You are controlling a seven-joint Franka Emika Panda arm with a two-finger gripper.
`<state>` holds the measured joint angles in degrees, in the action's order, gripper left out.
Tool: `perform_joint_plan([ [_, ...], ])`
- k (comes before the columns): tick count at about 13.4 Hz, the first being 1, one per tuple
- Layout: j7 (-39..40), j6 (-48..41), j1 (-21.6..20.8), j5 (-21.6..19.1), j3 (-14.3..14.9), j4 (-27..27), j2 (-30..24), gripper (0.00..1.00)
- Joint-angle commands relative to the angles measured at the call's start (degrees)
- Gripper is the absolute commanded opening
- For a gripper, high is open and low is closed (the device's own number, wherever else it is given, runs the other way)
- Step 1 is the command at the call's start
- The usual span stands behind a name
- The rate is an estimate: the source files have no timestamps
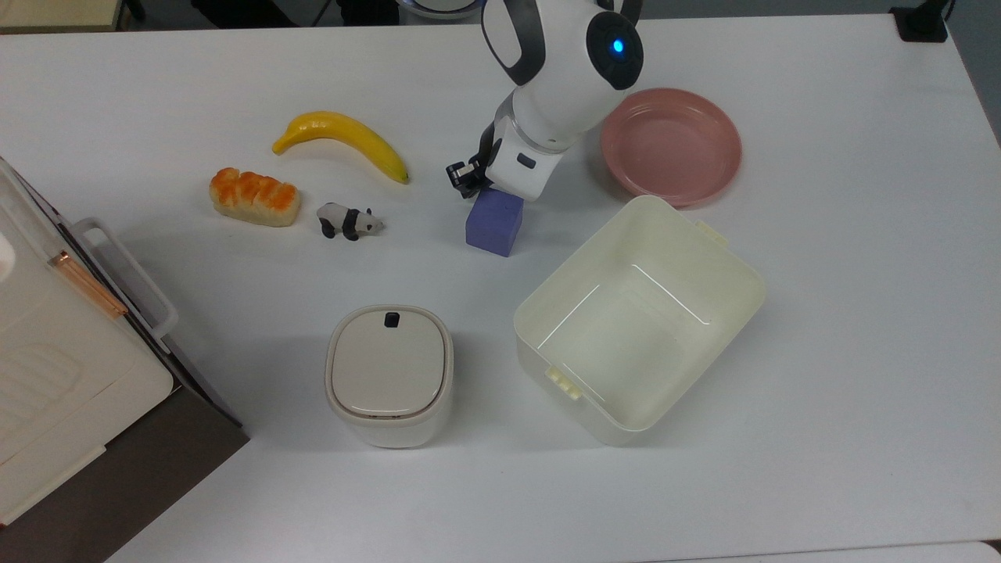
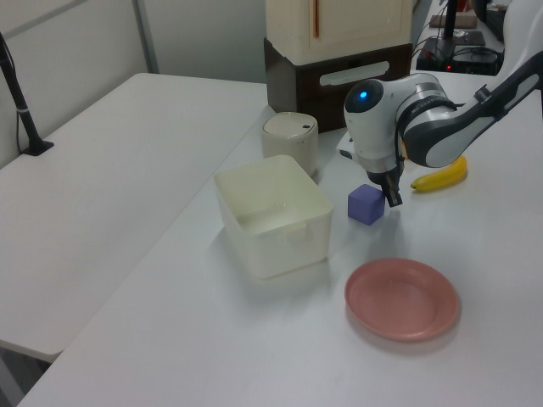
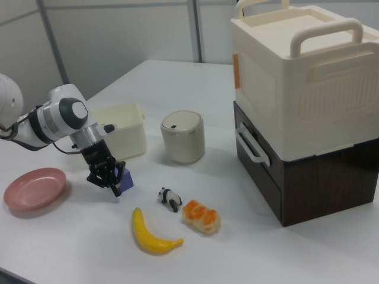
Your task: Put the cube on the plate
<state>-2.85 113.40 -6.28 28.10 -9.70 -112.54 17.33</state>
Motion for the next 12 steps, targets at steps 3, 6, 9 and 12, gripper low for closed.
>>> perform_joint_plan([
  [3, -0.5, -9.7, 0.0, 0.0, -0.2, 1.0, -7.5, 0.18],
  [6, -0.1, -15.5, 0.9, -2.3, -0.1, 6.4, -7.8, 1.0],
  [9, -1.8, -12.5, 1.4, -7.1, -0.1, 12.2, -4.8, 1.0],
  [12, -17.0, -6.5, 1.2, -11.3, -0.1, 15.1, -2.3, 1.0],
])
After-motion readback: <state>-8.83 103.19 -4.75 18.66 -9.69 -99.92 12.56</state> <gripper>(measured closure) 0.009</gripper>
